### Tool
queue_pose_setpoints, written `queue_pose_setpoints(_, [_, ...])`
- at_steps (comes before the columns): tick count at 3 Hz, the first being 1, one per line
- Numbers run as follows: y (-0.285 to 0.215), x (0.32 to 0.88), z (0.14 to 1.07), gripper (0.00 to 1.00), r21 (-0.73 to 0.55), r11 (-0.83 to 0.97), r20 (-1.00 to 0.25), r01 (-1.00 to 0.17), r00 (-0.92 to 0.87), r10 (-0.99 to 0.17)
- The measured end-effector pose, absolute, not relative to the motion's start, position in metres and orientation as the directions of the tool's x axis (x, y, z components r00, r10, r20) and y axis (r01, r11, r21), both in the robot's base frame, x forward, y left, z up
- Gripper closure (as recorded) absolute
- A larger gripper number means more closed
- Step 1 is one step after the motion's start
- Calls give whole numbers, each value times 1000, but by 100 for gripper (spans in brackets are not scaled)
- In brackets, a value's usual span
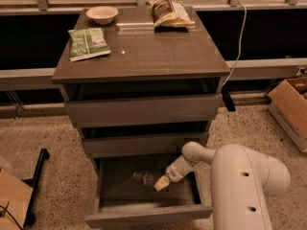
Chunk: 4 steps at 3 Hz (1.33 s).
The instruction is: Place water bottle into bottom drawer
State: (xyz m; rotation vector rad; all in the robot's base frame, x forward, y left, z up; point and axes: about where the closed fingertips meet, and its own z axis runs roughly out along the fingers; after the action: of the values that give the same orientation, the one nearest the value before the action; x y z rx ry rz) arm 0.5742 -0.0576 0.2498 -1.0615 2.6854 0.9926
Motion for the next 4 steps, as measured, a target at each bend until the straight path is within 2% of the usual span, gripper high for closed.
queue_pose_setpoints(2, [-65,562,181,100,545,644,-210,-536,-831,-515])
queue_pose_setpoints(3, [-70,558,154,82,555,692,-174,-462,-878,-446])
queue_pose_setpoints(4, [-73,556,138,58,556,722,-147,-412,-903,-403])
